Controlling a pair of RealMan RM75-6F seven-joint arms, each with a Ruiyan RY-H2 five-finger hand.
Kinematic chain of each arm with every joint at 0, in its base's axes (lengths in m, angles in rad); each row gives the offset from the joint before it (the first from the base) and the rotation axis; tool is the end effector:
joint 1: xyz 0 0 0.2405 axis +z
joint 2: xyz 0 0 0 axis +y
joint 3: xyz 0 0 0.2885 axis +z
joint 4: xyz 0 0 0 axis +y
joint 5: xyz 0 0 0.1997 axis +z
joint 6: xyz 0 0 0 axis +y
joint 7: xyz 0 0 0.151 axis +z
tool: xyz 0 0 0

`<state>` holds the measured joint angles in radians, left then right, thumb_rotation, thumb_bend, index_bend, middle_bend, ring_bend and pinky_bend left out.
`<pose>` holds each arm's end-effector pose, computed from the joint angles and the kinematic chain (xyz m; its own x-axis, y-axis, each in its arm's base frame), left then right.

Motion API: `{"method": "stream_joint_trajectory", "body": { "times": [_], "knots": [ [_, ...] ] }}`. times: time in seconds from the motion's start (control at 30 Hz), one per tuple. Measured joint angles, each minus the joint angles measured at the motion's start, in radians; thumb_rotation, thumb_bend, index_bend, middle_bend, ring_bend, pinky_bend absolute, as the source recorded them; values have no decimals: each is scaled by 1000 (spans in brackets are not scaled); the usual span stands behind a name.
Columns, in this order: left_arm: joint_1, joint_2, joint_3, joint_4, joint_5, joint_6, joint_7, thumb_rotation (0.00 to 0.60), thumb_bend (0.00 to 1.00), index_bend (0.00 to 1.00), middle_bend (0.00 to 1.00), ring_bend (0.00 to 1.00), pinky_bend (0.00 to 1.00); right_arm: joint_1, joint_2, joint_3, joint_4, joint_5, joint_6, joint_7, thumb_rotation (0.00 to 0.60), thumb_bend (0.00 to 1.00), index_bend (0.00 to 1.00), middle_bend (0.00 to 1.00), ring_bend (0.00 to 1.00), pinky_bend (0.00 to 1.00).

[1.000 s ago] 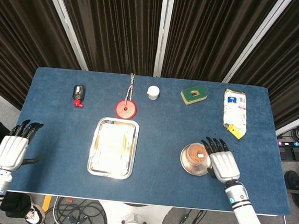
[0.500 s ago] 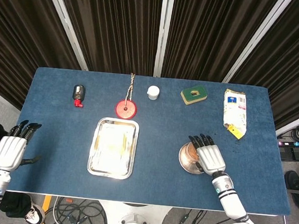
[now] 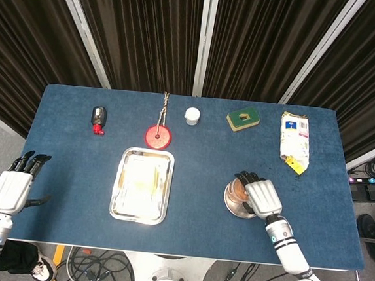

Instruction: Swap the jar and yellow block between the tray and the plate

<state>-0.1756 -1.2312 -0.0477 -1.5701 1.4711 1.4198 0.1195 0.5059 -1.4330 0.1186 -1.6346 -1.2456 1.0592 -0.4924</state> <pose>-0.3245 0.2190 0.1388 0.4408 0.0370 0.8968 0.8963 -0.0711 -0.4377 -0.2265 -0.3044 0.0269 0.5518 -0.2234 0.8035 -0.8177 -0.3345 0.4685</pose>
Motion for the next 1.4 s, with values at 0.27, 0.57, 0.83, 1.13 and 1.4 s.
{"method": "stream_joint_trajectory", "body": {
  "times": [0.27,0.57,0.83,1.13,1.4],
  "knots": [
    [6,6,-1,-4,0,9,-1,600,25,159,157,68,185,52,27,21,-53,-59,-8,5,600,288,345,446,376,475],
    [9,14,0,-6,-1,10,-3,600,24,159,157,68,185,168,-41,83,4,-16,-87,-39,600,291,346,446,376,477],
    [13,14,0,2,-6,9,-10,600,25,159,157,68,184,290,-148,132,154,81,-183,-72,600,292,348,446,376,477],
    [12,18,4,12,-3,-1,-29,600,27,159,157,68,184,392,-256,142,299,155,-262,-64,600,292,352,446,376,477],
    [16,23,3,13,0,7,-33,600,27,159,158,68,184,433,-300,129,351,175,-280,-44,600,212,232,385,309,384]
  ]
}}
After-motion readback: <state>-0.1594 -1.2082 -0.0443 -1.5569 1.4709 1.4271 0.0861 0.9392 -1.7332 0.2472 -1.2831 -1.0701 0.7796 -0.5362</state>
